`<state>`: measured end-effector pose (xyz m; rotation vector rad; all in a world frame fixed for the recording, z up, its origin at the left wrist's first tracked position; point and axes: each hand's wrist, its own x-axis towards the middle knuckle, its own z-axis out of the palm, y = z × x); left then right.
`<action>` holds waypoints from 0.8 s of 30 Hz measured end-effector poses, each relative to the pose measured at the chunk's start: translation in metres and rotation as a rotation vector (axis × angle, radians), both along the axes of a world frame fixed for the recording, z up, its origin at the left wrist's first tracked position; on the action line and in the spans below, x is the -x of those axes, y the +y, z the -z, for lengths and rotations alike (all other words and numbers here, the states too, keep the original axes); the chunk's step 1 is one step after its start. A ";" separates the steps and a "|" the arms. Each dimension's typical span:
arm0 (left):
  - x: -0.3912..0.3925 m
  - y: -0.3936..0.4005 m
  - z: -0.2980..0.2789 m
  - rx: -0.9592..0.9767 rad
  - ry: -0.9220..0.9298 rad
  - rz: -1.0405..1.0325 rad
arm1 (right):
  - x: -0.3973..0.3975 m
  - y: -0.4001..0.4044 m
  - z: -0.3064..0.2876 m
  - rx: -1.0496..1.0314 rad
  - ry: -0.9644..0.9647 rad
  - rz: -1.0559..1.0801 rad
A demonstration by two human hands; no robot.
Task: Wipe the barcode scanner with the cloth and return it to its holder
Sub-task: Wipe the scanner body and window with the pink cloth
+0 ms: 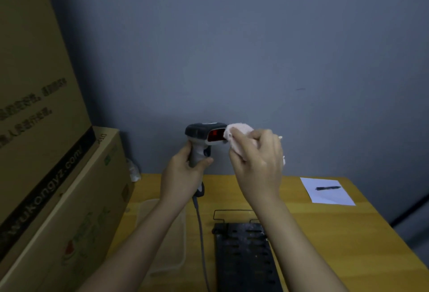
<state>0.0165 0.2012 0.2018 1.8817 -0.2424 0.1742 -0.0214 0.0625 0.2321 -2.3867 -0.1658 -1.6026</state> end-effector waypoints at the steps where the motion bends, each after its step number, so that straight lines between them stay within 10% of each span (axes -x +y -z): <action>1: 0.001 0.000 0.000 -0.004 -0.004 0.000 | -0.003 -0.002 0.002 0.073 -0.002 0.017; 10: 0.002 0.010 0.002 -0.062 -0.016 0.001 | -0.010 -0.021 0.005 0.352 0.189 -0.069; 24: -0.001 0.010 0.002 -0.120 -0.045 -0.012 | -0.003 -0.011 -0.003 -0.283 0.247 -0.221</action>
